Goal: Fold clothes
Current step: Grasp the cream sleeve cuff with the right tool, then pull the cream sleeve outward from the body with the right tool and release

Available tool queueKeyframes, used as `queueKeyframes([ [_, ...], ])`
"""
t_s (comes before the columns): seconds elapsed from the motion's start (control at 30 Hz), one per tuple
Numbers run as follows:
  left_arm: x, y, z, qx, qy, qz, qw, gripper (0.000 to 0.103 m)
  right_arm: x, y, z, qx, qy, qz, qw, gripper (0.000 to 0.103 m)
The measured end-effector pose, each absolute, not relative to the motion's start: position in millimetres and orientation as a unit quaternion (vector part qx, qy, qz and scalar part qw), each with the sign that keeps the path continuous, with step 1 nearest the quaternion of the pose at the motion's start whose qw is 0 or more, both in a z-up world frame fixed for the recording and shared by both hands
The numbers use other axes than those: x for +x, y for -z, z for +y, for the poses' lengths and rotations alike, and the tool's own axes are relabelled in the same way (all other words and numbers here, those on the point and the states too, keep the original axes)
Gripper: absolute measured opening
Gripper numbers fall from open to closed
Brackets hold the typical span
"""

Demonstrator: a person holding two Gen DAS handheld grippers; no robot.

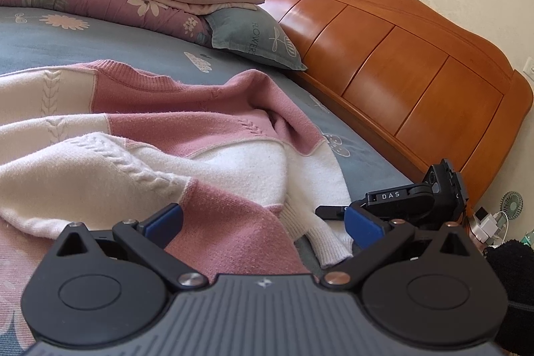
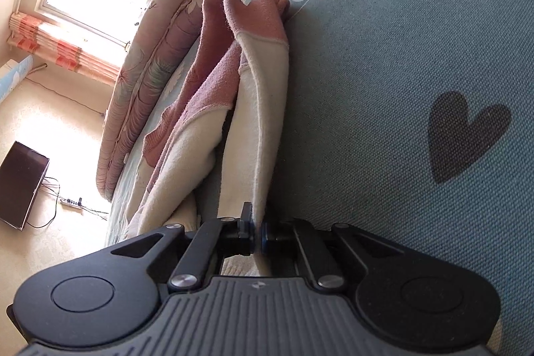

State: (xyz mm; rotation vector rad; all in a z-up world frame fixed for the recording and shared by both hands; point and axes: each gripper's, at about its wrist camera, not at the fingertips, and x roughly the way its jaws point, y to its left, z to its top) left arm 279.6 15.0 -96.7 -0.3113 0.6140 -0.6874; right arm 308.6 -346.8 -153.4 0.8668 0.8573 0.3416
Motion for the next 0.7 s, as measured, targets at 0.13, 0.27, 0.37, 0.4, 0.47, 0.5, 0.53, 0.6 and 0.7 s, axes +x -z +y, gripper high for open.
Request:
queueKeyframes([
  [0.13,279,96,16,-0.151,0.33,0.293,0.885,0.102,304,127,-351,0.383,-0.159,0.385,0.825,0.006],
  [0.27,279,94,15,-0.153,0.329,0.291,0.885,0.102,297,94,-371,0.361,-0.15,0.364,0.845,0.006],
  [0.37,279,92,15,-0.152,0.331,0.289,0.886,0.102,288,74,-393,0.346,-0.132,0.352,0.859,0.006],
  [0.4,279,92,15,-0.153,0.332,0.288,0.885,0.102,285,68,-399,0.343,-0.126,0.349,0.863,0.006],
  [0.47,277,90,14,-0.152,0.333,0.286,0.886,0.102,275,58,-419,0.341,-0.114,0.342,0.868,0.006],
  [0.5,277,90,14,-0.151,0.333,0.285,0.886,0.102,269,54,-428,0.341,-0.11,0.339,0.87,0.006],
  [0.53,276,90,13,-0.149,0.334,0.285,0.886,0.102,267,50,-436,0.342,-0.105,0.336,0.871,0.007],
  [0.6,275,89,13,-0.147,0.335,0.284,0.886,0.102,265,43,-447,0.346,-0.095,0.333,0.872,0.007],
  [0.7,274,88,12,-0.144,0.336,0.283,0.887,0.102,258,35,-464,0.351,-0.078,0.33,0.873,0.007],
])
